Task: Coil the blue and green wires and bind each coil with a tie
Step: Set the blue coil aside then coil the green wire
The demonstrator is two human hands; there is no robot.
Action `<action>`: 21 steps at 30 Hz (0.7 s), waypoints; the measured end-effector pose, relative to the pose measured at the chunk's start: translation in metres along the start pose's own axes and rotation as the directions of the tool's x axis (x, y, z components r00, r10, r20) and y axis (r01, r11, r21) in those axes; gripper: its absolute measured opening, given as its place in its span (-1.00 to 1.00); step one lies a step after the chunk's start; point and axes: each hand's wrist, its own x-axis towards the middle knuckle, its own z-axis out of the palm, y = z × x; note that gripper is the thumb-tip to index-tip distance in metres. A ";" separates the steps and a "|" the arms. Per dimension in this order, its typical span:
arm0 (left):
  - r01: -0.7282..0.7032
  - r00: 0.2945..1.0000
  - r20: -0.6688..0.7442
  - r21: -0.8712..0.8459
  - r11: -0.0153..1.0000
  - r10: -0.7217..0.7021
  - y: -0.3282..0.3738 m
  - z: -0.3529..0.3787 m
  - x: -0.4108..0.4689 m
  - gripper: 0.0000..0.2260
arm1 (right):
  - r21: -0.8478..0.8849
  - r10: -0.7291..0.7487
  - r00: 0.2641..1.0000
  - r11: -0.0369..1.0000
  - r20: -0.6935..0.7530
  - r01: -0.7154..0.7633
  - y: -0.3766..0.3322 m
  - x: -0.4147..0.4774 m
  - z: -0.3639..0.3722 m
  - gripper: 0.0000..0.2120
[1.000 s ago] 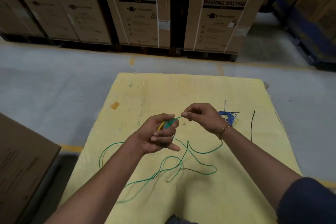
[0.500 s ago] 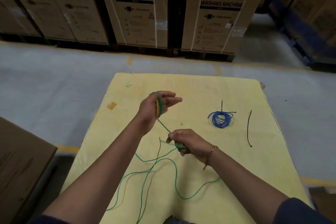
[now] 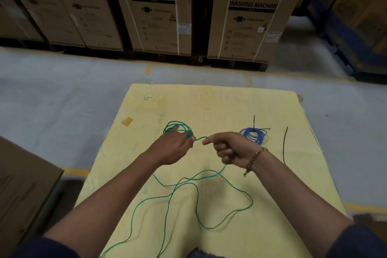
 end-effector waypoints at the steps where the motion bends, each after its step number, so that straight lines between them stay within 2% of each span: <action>1: -0.007 1.000 0.012 0.016 1.000 0.007 0.001 0.001 -0.002 -0.52 | -0.143 -0.038 0.999 0.989 -0.018 0.035 -0.006 0.000 -0.001 -0.80; 3: -0.013 0.999 0.043 0.009 1.000 0.012 0.007 0.002 -0.004 -0.43 | -0.420 -0.171 0.984 0.897 -0.046 0.137 -0.018 0.000 -0.003 -0.84; 4: -0.006 0.997 0.079 -0.006 1.000 0.006 0.011 0.002 -0.003 -0.44 | -0.545 -0.260 0.964 0.816 -0.050 0.191 -0.023 0.001 -0.004 -0.87; 5: 0.017 0.991 0.134 -0.091 0.996 -0.005 0.014 0.002 -0.002 -0.48 | -0.662 -0.353 0.935 0.710 -0.041 0.239 -0.027 0.002 -0.006 -0.89; 6: 0.081 0.976 0.216 -0.278 0.957 -0.020 0.018 0.002 0.000 -0.52 | -0.738 -0.435 0.900 0.611 -0.011 0.286 -0.031 0.003 -0.008 -0.90; 7: 0.190 0.944 0.329 -0.516 0.835 -0.012 0.024 0.000 0.000 -0.56 | -0.751 -0.492 0.870 0.568 0.017 0.336 -0.033 0.004 -0.010 -0.91; 8: 0.309 0.899 0.435 -0.715 0.626 0.053 0.029 -0.005 -0.001 -0.59 | -0.719 -0.530 0.847 0.577 0.030 0.387 -0.033 0.006 -0.011 -0.92; 9: 0.400 0.855 0.486 -0.840 0.365 0.181 0.033 -0.010 -0.003 -0.62 | -0.653 -0.554 0.832 0.624 0.018 0.429 -0.031 0.007 -0.011 -0.91; 11: 0.473 0.826 0.385 -0.871 -0.135 0.412 0.035 -0.020 -0.005 -0.71 | -0.493 -0.562 0.824 0.739 -0.076 0.459 -0.021 0.011 -0.004 -0.91; 12: 0.469 0.833 0.296 -0.825 -0.315 0.467 0.035 -0.023 -0.004 -0.74 | -0.431 -0.551 0.825 0.780 -0.128 0.454 -0.013 0.015 0.000 -0.90; 13: 0.441 0.851 0.211 -0.785 -0.436 0.481 0.036 -0.024 -0.002 -0.75 | -0.382 -0.530 0.833 0.811 -0.158 0.444 -0.004 0.018 0.007 -0.84; 14: 0.392 0.877 0.146 -0.767 -0.508 0.457 0.039 -0.025 0.000 -0.75 | -0.352 -0.507 0.847 0.831 -0.160 0.431 0.007 0.021 0.015 -0.78; 16: 0.239 0.950 0.072 -0.795 -0.557 0.305 0.050 -0.029 0.007 -0.75 | -0.311 -0.448 0.882 0.868 -0.148 0.388 0.029 0.025 0.030 -0.70; 18: 0.077 0.995 0.029 -0.825 -0.560 0.094 0.053 -0.034 0.013 -0.73 | -0.269 -0.358 0.922 0.912 -0.149 0.311 0.049 0.028 0.042 -0.66; 19: 0.020 1.000 0.008 -0.854 -0.520 0.025 0.052 -0.038 0.015 -0.70 | -0.244 -0.307 0.944 0.931 -0.124 0.271 0.058 0.028 0.044 -0.67; 20: -0.011 1.000 -0.004 -0.904 -0.428 -0.017 0.049 -0.043 0.018 -0.65 | -0.229 -0.260 0.962 0.945 -0.086 0.235 0.065 0.028 0.045 -0.68; 21: -0.011 0.999 0.002 -0.959 -0.284 -0.046 0.044 -0.045 0.020 -0.60 | -0.228 -0.228 0.972 0.951 -0.051 0.211 0.069 0.027 0.042 -0.67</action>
